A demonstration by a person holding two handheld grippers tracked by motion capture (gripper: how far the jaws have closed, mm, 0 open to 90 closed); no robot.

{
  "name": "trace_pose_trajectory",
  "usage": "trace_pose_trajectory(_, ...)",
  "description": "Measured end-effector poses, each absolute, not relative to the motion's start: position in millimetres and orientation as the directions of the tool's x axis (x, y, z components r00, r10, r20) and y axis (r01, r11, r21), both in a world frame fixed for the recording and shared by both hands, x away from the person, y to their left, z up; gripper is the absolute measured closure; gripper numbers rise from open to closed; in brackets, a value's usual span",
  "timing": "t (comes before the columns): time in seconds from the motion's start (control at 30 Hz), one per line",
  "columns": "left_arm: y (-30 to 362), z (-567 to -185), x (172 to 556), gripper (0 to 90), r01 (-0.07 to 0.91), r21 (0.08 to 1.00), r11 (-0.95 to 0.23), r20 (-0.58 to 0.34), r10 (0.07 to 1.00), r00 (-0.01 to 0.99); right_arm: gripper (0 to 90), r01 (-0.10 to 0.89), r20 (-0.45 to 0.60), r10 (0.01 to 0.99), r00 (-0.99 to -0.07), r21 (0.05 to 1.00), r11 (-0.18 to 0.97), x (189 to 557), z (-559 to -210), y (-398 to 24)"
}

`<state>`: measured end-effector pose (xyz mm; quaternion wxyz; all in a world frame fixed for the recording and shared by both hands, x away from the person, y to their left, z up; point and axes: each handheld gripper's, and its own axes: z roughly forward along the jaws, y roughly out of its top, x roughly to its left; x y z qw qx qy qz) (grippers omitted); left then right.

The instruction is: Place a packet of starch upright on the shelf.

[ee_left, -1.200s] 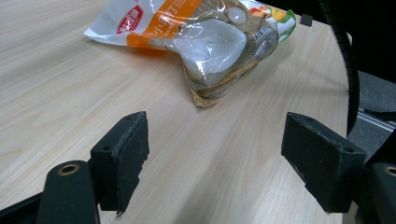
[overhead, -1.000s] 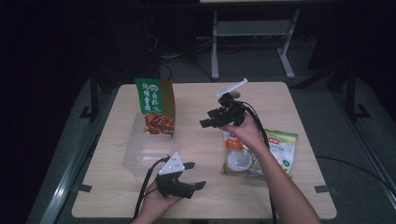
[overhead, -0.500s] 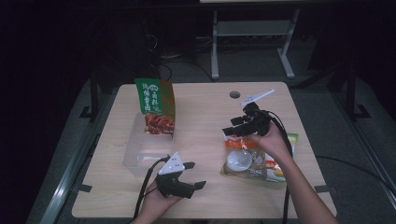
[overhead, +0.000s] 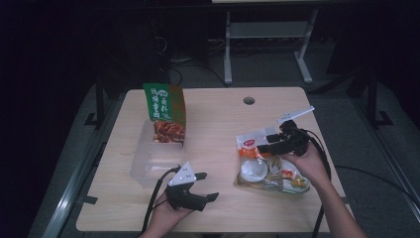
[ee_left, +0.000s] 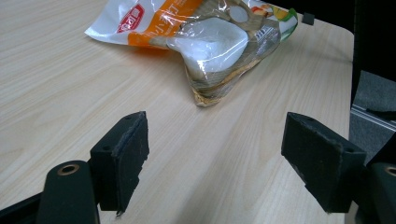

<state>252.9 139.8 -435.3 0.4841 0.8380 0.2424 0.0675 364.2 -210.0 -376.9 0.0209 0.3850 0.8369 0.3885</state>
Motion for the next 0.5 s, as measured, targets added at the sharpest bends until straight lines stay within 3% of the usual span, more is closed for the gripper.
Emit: trace_pose_trajectory(0.5,137.7,-436.4,251.1,22.8,0.339,0.848,-0.407,-0.129,0.461,0.878,34.5,0.676,0.253,0.732,-0.632,0.642,0.362,349.8,-401.2,-245.0)
